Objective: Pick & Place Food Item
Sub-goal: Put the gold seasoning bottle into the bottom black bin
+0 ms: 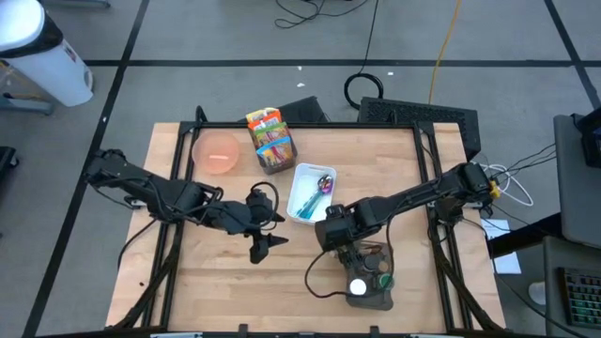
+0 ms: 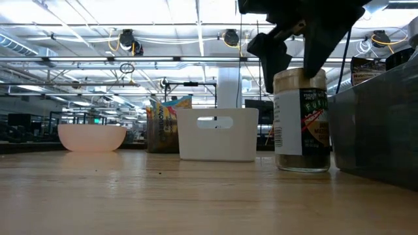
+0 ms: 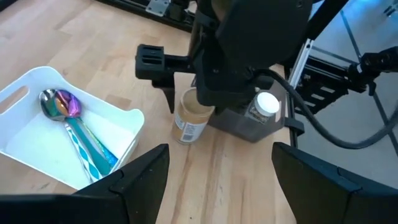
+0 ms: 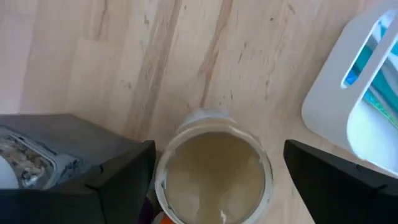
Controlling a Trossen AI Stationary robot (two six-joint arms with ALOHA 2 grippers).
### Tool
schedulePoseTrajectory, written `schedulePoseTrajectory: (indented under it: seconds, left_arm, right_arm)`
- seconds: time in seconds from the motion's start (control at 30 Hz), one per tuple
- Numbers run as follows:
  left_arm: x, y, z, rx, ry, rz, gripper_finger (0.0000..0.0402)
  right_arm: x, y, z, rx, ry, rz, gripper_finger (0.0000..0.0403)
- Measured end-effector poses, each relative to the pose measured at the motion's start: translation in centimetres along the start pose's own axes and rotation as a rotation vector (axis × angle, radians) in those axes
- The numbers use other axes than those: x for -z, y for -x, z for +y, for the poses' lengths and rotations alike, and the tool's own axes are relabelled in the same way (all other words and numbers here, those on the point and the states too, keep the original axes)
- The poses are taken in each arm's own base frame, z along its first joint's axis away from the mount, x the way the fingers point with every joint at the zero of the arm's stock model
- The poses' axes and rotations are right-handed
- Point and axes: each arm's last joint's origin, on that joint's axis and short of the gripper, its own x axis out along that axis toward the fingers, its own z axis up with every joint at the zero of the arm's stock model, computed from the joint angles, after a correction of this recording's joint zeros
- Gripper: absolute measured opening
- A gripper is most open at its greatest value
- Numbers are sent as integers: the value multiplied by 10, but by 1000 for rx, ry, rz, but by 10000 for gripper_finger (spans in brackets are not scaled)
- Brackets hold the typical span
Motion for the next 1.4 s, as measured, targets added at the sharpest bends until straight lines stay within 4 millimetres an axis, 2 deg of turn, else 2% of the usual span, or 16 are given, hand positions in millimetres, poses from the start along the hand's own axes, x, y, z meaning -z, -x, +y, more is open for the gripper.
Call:
schedulePoseTrajectory:
  seconds: [0.37, 0.6, 1.07, 1.23, 1.4]
  left_arm:
    - [1, 0, -1, 6, 13, 2, 292]
    - [1, 0, -1, 6, 17, 2, 292]
    - [0, 0, -1, 6, 35, 1, 292]
    - [0, 0, -1, 6, 35, 1, 292]
    - [0, 0, -1, 6, 35, 1, 292]
  right_arm:
    - [13, -18, -1, -2, -42, 47, 350]
    - [10, -23, -1, -4, -66, -15, 348]
    - [11, -23, -1, -4, -51, -6, 299]
    - [11, -23, -1, -4, -36, -7, 268]
    - [11, -23, -1, -2, -36, -8, 265]
